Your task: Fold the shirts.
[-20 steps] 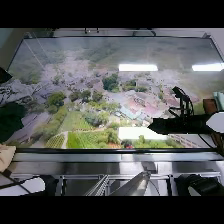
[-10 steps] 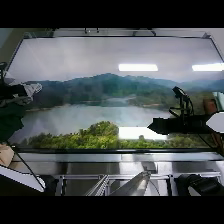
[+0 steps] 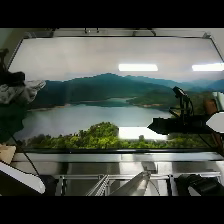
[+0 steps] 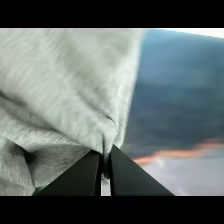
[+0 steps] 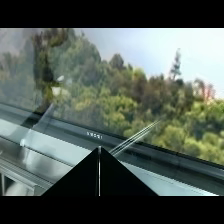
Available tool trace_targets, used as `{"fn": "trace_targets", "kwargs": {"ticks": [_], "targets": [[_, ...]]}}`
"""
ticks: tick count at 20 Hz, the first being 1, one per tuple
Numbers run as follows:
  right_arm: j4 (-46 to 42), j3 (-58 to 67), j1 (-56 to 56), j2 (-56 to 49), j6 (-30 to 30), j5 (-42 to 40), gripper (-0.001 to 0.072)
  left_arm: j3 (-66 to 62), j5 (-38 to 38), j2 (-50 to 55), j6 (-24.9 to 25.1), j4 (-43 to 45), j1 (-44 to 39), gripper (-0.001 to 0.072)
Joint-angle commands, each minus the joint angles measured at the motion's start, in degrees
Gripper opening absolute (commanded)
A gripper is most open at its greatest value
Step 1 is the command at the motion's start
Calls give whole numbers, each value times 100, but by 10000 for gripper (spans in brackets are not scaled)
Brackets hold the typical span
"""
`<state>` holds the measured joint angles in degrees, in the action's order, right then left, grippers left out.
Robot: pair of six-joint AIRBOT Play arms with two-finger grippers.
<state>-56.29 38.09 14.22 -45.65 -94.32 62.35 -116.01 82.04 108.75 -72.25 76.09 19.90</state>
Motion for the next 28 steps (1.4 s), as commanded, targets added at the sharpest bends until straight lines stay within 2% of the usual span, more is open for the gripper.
{"fn": "trace_targets", "kwargs": {"ticks": [1, 4, 6, 10, 15, 16, 17, 18, 19, 21, 24, 28], "targets": [[0, -2, 4, -2, -2, 0, 20, 11, 192, -721, 387, -2295, -717, 15], [0, -2, 4, -2, 0, 0, 20, 448, 422, -1510, 651, -3882, -1609, 16], [0, -2, 4, -2, -2, 0, 20, 479, 605, -1838, 857, -4387, -2186, 16], [0, -2, 4, -2, -2, 0, 20, 481, 772, -1867, 870, -4070, -3193, 16], [0, -2, 4, -2, -2, 0, 20, 483, 1722, -1163, 678, -3954, -4048, 18], [0, -2, 4, -2, -2, 0, 20, 485, 1742, -1102, 632, -3792, -4113, 200], [0, -2, 4, -2, -2, 0, 20, 485, 1735, -1097, 529, -3519, -4135, 460], [0, -2, 4, -2, 0, 0, 20, 485, 1731, -1132, 372, -3200, -4127, 661], [0, -2, 4, -2, 0, 0, 21, 485, 1812, -1178, 203, -2900, -4068, 689], [0, -2, 4, -2, -2, 0, 20, 719, 1823, -1438, 92, -2308, -3858, 685], [0, -2, 4, -2, 0, 0, 21, 1853, 1567, -2017, 63, -2186, -3283, 685], [4, -2, 4, -2, -2, -2, 20, 3829, -120, -2533, 264, -2234, -2527, 684]]}}
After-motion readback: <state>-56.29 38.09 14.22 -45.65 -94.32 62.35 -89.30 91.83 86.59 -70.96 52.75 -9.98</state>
